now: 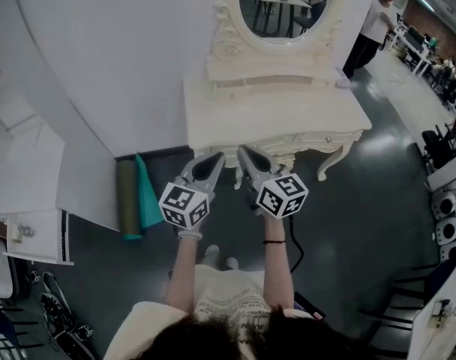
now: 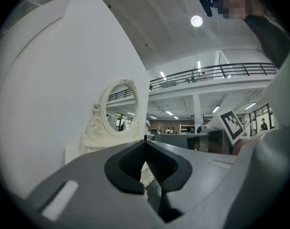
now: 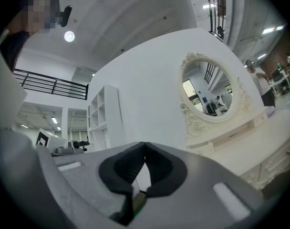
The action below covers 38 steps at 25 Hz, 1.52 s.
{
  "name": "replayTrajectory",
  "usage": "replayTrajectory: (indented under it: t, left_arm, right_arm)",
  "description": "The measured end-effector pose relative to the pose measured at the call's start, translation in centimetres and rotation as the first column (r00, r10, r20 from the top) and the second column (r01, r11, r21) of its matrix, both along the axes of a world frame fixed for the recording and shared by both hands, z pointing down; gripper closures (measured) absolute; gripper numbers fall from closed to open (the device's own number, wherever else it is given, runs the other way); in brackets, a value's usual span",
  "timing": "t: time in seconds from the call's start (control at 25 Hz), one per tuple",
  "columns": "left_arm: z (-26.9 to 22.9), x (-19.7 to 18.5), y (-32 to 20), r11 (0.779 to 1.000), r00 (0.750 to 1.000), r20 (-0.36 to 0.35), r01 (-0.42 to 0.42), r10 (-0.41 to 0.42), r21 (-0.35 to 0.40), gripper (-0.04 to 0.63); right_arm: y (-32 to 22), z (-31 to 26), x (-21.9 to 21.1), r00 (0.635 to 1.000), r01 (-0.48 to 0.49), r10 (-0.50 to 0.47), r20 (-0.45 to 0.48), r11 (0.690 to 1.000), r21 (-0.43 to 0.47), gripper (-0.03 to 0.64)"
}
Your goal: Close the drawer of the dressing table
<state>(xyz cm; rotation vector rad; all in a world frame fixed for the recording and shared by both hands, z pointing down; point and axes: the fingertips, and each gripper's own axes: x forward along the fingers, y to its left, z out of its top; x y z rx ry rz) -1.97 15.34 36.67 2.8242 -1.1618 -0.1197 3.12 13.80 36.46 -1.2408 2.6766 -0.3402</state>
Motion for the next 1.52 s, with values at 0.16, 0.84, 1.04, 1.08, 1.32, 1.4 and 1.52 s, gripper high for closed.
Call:
replayTrajectory:
  t: [0.16,0.84,1.04,1.08,1.32,1.4,1.52]
  left_arm:
    - [0.4,0.4,-0.6,1.0,1.0,0.004,-0.012,0.012,-0.018,0.592]
    - [1.3,0.3,-10.2,0.997,0.998,-0.02,-0.063,0.062,-0.048,0.592]
    - [1.6,-0.1,-12.8,0.996,0.998,-0.017,-0.069,0.068,-0.051,0.594]
    - [1.6,-0.2,-13.2,0.996,0.998,-0.018,-0.068,0.067,-0.053,0.594]
    - [1.9,-0.7,-15.3,0.995,0.997,-0.019,-0.075,0.074,-0.06,0.594]
    - [1.9,-0.8,-15.8,0.995,0.997,-0.022,-0.078,0.077,-0.06,0.594]
    - [2.0,-0.9,-16.4,0.995,0.996,-0.029,-0.082,0.081,-0.063,0.592]
  right_arm:
    - [-0.7,0.2,0.4,1.0,-0.013,0.013,0.012,1.0,-0.012,0.614]
    - [-9.8,1.8,-0.1,0.999,-0.043,0.042,-0.008,0.998,-0.052,0.614]
    - [-12.1,2.2,-0.8,0.999,-0.035,0.035,-0.009,0.998,-0.057,0.614]
    - [-12.5,2.3,-0.9,0.999,-0.035,0.034,-0.009,0.998,-0.057,0.614]
    - [-14.4,2.7,-1.3,0.999,-0.042,0.042,-0.006,0.997,-0.067,0.614]
    - [-14.8,2.7,-1.4,0.999,-0.047,0.047,-0.007,0.997,-0.067,0.614]
    - [-15.3,2.9,-1.4,0.998,-0.056,0.055,-0.013,0.996,-0.073,0.614]
